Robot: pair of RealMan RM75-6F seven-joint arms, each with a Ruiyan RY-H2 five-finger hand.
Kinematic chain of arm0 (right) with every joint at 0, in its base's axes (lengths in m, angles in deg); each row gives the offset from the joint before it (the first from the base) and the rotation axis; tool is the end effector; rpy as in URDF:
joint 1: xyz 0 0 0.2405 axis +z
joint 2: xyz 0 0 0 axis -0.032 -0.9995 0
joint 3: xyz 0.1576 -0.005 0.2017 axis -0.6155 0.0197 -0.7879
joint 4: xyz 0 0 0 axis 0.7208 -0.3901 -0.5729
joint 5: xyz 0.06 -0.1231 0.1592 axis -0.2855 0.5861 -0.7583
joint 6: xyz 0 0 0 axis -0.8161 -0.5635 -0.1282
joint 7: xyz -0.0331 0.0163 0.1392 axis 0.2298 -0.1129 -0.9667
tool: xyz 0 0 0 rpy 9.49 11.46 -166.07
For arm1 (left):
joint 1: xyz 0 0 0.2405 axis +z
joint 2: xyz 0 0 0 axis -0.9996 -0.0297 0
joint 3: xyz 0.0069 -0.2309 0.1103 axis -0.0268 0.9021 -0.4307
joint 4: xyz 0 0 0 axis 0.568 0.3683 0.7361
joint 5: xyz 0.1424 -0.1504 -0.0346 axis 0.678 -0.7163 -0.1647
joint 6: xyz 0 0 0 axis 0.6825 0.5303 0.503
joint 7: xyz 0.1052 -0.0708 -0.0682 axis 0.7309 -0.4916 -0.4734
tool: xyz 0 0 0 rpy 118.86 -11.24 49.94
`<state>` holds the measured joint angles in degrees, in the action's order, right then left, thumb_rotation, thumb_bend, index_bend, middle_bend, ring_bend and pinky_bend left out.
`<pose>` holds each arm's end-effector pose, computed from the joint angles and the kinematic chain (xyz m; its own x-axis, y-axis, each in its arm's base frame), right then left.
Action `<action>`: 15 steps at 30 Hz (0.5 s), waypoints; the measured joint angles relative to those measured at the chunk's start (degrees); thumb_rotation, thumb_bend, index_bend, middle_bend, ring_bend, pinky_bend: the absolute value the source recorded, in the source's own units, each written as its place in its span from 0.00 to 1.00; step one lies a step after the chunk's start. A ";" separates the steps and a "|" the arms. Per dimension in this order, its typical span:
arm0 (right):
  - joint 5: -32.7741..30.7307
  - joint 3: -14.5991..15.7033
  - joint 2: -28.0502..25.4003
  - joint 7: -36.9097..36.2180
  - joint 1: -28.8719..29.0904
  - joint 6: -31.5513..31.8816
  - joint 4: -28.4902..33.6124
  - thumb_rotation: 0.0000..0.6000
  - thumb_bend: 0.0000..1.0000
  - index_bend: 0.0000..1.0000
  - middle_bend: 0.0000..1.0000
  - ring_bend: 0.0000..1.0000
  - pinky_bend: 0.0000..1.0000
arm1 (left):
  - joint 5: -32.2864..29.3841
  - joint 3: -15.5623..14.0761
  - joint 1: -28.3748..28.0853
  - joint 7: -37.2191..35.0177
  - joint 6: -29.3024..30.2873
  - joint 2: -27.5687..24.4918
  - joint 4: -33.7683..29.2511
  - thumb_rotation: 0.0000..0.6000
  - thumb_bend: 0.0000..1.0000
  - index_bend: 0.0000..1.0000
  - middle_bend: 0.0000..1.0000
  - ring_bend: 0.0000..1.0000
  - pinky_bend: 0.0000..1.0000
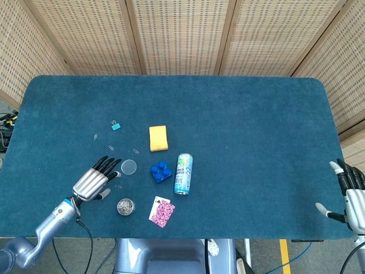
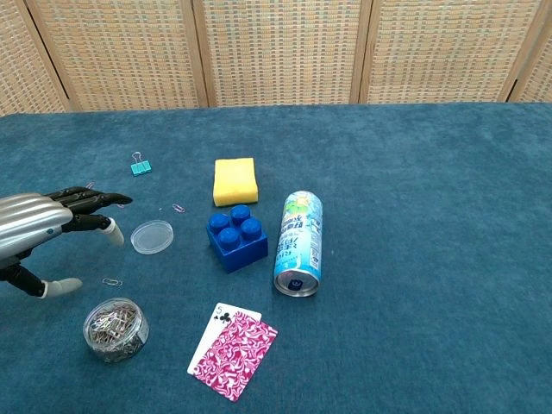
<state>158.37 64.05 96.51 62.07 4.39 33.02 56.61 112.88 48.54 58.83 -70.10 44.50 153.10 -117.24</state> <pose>-0.3131 -0.1739 0.1927 0.3275 0.0319 0.9443 -0.9447 0.0274 0.3267 -0.2703 0.2734 -0.0078 0.6075 0.2102 0.7660 0.7226 -0.5467 -0.4231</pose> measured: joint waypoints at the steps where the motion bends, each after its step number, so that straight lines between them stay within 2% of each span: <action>1: -0.01 -0.01 0.01 -0.01 0.00 0.00 -0.01 1.00 0.00 0.01 0.00 0.00 0.00 | 0.02 -0.01 0.05 -0.02 -0.01 0.07 -0.21 1.00 0.24 0.37 0.00 0.00 0.00; 4: -0.02 -0.01 -0.02 -0.10 0.01 -0.03 -0.01 1.00 0.00 0.01 0.00 0.00 0.00 | -0.16 0.09 0.13 0.73 -0.26 0.45 -0.74 1.00 0.24 0.43 0.00 0.00 0.00; 15: -0.11 -0.05 -0.14 -0.67 0.10 -0.24 -0.25 1.00 0.00 0.01 0.00 0.00 0.00 | -3.74 2.21 0.47 3.88 -2.12 2.43 -2.39 1.00 0.32 0.48 0.00 0.00 0.00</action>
<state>158.27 64.00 96.38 61.40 4.49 32.79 56.36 109.13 50.75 59.30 -66.22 42.38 155.53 -119.63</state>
